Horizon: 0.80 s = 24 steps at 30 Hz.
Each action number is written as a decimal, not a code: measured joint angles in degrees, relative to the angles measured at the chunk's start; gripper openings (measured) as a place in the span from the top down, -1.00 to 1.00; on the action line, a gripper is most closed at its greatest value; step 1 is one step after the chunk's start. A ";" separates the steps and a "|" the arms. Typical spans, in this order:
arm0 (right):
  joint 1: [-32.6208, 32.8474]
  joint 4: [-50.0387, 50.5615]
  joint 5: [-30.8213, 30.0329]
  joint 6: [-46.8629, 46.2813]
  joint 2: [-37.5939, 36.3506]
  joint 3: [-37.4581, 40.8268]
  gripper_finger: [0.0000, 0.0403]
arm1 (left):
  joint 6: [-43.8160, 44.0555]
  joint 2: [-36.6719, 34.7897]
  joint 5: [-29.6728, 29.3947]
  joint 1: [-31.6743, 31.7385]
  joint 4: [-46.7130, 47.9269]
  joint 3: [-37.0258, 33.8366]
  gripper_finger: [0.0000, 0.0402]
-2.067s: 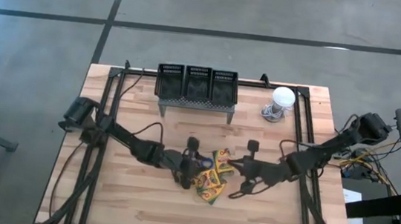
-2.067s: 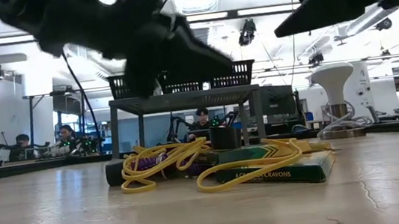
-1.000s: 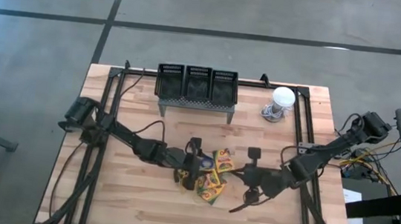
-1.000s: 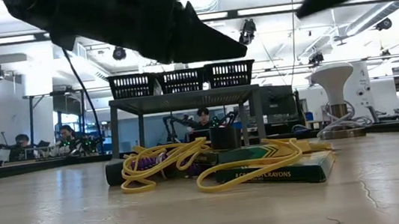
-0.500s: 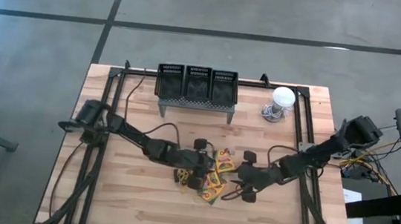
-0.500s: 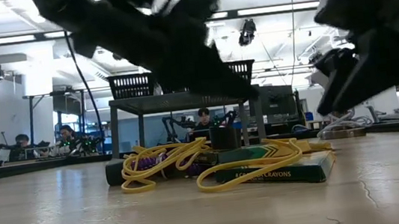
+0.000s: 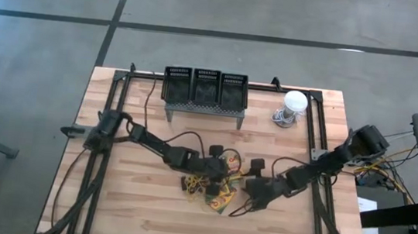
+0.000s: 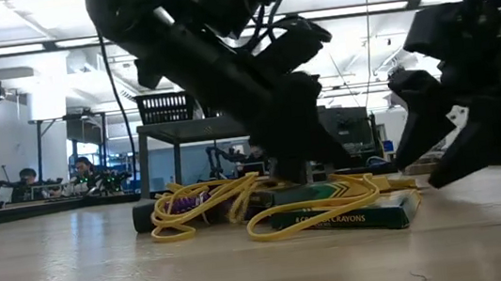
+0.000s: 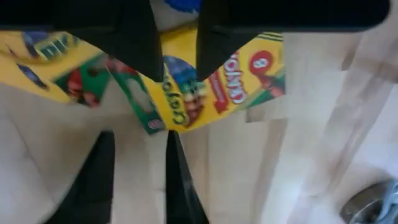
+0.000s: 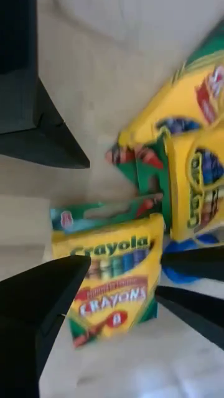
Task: Pick & Place Office Desk Supplies
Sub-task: Put the crayon box into the right black bin on the shelf
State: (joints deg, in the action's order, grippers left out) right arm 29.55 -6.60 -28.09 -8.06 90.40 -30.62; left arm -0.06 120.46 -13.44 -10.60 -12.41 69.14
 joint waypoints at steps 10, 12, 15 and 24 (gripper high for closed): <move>1.11 -0.11 -3.34 7.71 0.21 -0.01 -0.09 | 9.09 -3.23 0.13 5.04 13.29 5.20 0.96; 0.82 -0.39 -3.35 9.80 1.33 -0.01 -0.09 | 9.56 -2.50 0.05 7.25 13.26 5.08 0.98; 0.82 -2.72 -3.76 11.36 3.00 -0.03 -0.09 | 9.89 -1.63 2.47 9.64 13.66 4.30 0.97; 0.42 -6.25 -8.47 14.65 6.06 -0.62 -0.09 | 10.56 2.24 5.61 11.40 12.58 2.80 0.98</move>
State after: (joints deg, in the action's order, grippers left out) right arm 29.97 -12.85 -36.56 6.59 96.46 -31.24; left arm 10.50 122.70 -7.83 0.80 0.17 71.93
